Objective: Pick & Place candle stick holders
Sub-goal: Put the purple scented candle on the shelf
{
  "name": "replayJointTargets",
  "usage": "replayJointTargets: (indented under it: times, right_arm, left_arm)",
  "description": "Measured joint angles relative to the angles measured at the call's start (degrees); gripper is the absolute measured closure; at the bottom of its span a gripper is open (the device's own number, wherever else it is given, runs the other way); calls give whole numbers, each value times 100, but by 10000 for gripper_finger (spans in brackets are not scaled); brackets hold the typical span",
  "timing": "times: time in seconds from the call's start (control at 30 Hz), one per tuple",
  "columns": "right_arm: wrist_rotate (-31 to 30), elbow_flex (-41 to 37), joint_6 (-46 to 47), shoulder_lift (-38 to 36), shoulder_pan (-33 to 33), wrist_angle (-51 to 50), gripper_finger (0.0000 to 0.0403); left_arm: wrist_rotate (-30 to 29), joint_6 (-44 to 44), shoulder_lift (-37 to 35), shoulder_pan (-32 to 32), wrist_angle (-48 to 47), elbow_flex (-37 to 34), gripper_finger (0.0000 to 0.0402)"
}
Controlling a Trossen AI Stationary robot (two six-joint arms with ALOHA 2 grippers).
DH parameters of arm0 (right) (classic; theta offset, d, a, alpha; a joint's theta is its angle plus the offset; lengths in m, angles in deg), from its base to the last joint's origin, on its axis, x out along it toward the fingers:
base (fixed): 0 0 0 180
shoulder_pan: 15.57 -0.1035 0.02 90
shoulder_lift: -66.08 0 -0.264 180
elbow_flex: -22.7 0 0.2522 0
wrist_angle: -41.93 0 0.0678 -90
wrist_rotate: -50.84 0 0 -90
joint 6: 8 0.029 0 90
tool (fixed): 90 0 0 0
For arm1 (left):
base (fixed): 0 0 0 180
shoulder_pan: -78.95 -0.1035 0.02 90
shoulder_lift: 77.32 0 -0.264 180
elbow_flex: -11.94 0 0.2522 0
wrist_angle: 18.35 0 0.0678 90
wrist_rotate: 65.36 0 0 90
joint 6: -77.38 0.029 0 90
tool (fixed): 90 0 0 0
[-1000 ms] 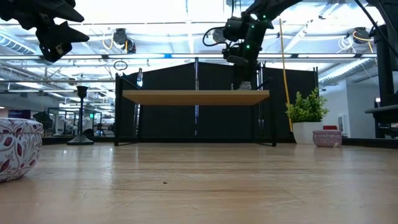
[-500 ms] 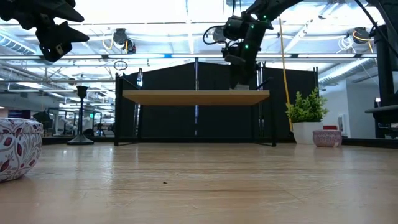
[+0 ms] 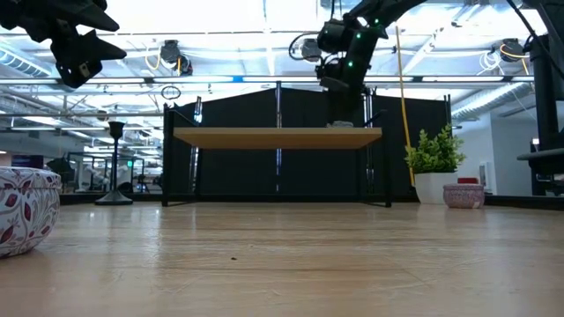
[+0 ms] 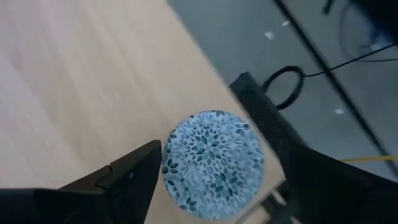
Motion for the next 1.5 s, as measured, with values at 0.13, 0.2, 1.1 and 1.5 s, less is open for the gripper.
replayJointTargets:
  times: [0.13,0.2,1.1,1.5]
  right_arm:
    - [-119,0,27,-286,-83,-4,89]
    - [-64,0,90,-495,-152,4,89]
    - [400,-373,5471,-3007,-2813,-3853,112]
    - [706,-1925,5771,-3595,-3204,-3821,112]
  left_arm:
    - [0,1,0,0,0,0,231]
    - [0,-5,0,0,0,0,231]
    - [0,-28,0,0,50,0,231]
    - [-1,-258,1,0,206,0,231]
